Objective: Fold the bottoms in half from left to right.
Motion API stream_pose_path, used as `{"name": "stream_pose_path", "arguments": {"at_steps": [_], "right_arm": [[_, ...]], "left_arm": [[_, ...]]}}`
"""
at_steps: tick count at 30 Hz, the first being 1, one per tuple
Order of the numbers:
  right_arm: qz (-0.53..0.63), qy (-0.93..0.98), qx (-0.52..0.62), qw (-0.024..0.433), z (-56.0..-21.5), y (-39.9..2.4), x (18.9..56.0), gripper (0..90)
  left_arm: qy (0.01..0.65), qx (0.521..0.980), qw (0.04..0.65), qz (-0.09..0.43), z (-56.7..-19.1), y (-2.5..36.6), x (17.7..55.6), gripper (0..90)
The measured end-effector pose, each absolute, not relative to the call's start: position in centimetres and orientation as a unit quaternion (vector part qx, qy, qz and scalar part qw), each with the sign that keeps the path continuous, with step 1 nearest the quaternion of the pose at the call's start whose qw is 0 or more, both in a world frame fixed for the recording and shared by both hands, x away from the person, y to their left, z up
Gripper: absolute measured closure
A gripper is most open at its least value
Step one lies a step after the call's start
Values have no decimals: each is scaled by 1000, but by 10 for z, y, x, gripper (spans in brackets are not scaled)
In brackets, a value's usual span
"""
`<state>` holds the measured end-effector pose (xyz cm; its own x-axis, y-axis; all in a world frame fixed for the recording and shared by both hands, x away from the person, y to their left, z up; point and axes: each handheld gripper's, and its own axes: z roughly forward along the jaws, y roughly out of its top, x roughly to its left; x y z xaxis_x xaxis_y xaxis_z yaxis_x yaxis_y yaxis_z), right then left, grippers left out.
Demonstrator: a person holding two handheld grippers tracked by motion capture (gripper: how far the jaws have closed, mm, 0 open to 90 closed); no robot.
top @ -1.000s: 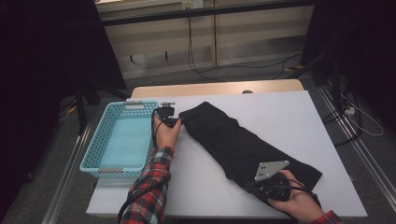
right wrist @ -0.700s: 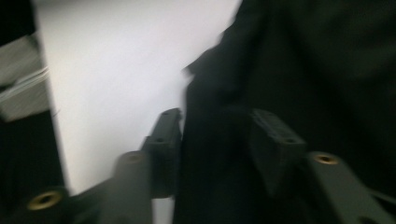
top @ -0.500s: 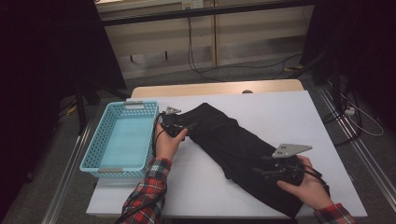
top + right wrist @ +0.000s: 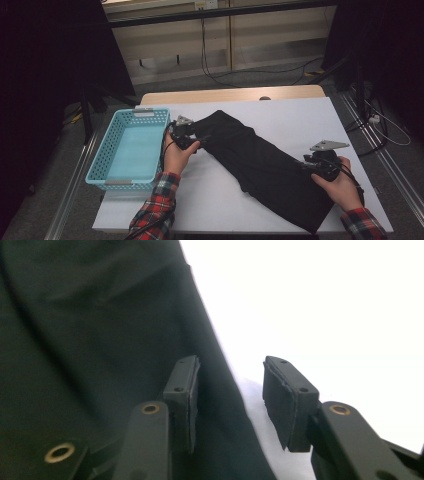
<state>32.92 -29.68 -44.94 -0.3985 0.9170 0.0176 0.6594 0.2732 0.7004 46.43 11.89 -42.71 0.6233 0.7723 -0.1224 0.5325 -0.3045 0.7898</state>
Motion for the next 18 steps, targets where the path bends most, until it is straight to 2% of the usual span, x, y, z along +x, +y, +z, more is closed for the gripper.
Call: {"name": "stream_pose_path", "arguments": {"at_steps": [2, 3, 5, 6, 9, 12, 15, 16, 17, 18], "right_arm": [[324, 770, 516, 191, -452, -297, 332, 626], [327, 768, 517, 188, -452, -298, 333, 683], [341, 772, 510, 165, -452, -297, 334, 880], [342, 777, 503, 162, -452, -295, 334, 895], [341, 775, 505, 164, -452, -296, 335, 900], [335, 768, 514, 186, -450, -302, 336, 900], [339, 763, 519, 181, -450, -308, 336, 900], [338, 767, 516, 178, -451, -306, 335, 854], [338, 767, 516, 178, -451, -306, 335, 854], [340, 768, 513, 177, -451, -304, 336, 779]], "left_arm": [[411, 794, 425, 142, -428, 118, 464, 242], [411, 794, 425, 143, -428, 118, 464, 242], [410, 794, 425, 144, -429, 119, 464, 242], [411, 795, 423, 143, -429, 120, 464, 242], [412, 793, 426, 142, -430, 120, 464, 242], [413, 791, 428, 143, -430, 121, 465, 236], [415, 789, 430, 141, -430, 122, 467, 236], [418, 788, 430, 143, -431, 122, 468, 236], [417, 790, 425, 144, -431, 123, 469, 236], [419, 790, 425, 143, -432, 124, 470, 234]]}}
